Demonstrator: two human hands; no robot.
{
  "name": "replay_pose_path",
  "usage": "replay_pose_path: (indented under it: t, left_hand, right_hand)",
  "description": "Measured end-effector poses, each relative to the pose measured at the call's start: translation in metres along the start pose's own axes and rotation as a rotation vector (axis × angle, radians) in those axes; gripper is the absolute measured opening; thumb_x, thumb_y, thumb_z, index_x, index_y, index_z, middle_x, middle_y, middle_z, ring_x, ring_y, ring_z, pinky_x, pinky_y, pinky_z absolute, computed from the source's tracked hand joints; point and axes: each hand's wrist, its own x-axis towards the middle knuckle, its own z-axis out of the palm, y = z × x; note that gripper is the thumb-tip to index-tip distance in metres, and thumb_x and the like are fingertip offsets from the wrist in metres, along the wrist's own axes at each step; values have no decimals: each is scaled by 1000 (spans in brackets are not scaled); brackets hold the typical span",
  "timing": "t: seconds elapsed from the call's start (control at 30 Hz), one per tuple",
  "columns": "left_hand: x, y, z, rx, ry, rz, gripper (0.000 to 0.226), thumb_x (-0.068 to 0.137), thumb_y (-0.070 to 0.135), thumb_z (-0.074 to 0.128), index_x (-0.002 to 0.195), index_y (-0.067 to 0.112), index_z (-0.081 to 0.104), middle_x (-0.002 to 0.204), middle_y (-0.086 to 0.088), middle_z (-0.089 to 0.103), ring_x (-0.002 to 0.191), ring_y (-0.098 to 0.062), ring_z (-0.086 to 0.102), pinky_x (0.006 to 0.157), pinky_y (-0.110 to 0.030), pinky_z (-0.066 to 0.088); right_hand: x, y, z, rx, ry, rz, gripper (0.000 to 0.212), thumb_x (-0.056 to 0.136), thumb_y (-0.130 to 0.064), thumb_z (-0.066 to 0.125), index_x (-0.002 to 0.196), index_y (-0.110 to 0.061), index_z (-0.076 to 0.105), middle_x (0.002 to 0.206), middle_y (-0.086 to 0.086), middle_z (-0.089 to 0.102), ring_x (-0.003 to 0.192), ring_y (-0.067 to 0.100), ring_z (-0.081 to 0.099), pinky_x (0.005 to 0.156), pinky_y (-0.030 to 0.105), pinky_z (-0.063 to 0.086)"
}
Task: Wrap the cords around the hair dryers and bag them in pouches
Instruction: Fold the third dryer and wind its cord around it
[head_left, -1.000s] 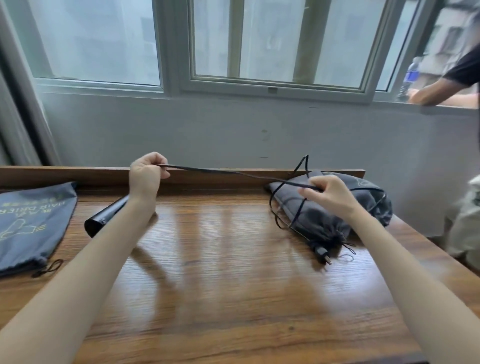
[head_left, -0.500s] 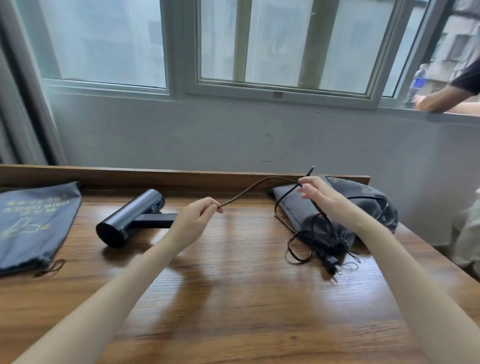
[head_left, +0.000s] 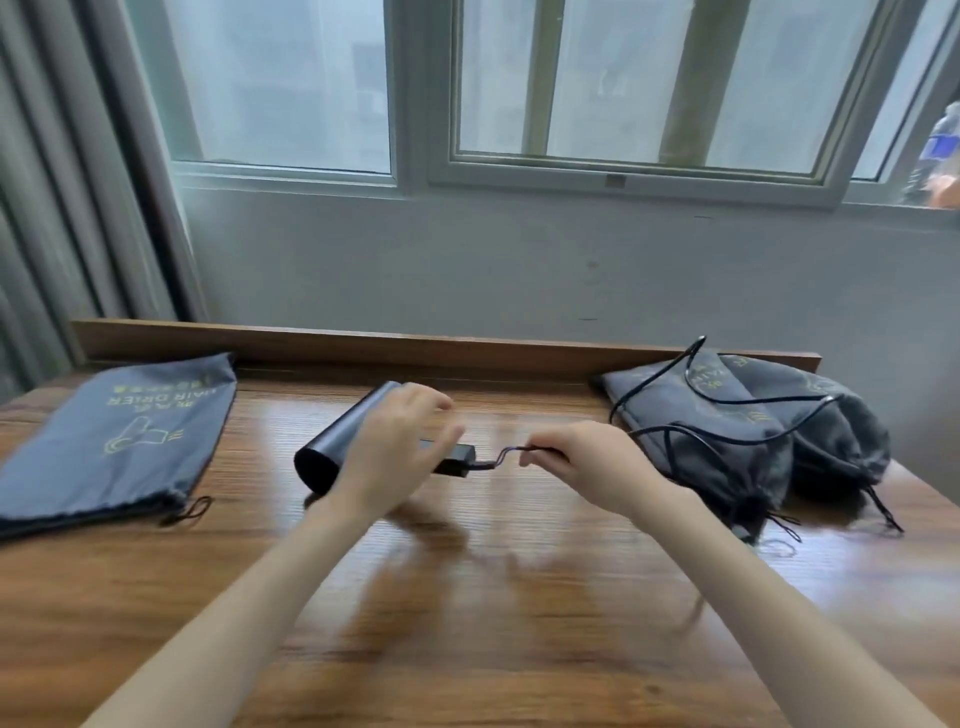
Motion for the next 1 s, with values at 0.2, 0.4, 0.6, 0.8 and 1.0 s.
replay_pose_path:
  t: [0.2, 0.4, 0.6, 0.8, 1.0]
  left_hand:
    - [-24, -65, -17, 277, -372, -425, 96, 72, 51, 71, 145, 21, 17, 143, -5, 33, 120, -25, 46, 95, -35, 44]
    - [-31, -45, -7, 283, -147, -350, 77, 73, 35, 68, 140, 24, 33, 132, -2, 45, 104, -23, 56, 80, -31, 49]
    - [-37, -24, 1, 238, 84, -194, 66, 63, 35, 70, 125, 20, 51, 115, 3, 62, 87, -24, 64, 66, -30, 52]
    - [-21, -18, -6, -363, 107, -157, 101, 68, 32, 79, 146, 20, 16, 133, 19, 41, 117, 9, 42, 92, -4, 32]
    - [-6, -19, -3, -608, -104, -349, 63, 51, 51, 73, 108, 40, 49, 101, 17, 61, 91, 4, 58, 74, -16, 44]
  right_hand:
    - [1, 5, 7, -57, -148, 96, 26, 95, -33, 47, 116, -26, 61, 110, -5, 66, 100, 17, 59, 71, 25, 41]
    - [8, -39, 47, 7, -216, 36, 50, 93, -41, 48, 135, -19, 35, 134, 2, 43, 116, 24, 48, 87, 35, 42]
    - [12, -54, 62, -31, 10, 43, 24, 93, -29, 44, 111, -15, 43, 113, 5, 56, 98, 29, 55, 67, 33, 36]
    - [12, -24, 33, 452, -33, 59, 15, 92, -36, 55, 89, -22, 53, 75, -6, 61, 59, 11, 52, 52, 24, 38]
    - [10, -10, 8, 899, -257, 134, 12, 95, -29, 51, 97, -19, 57, 80, -2, 67, 50, 13, 56, 45, 22, 44]
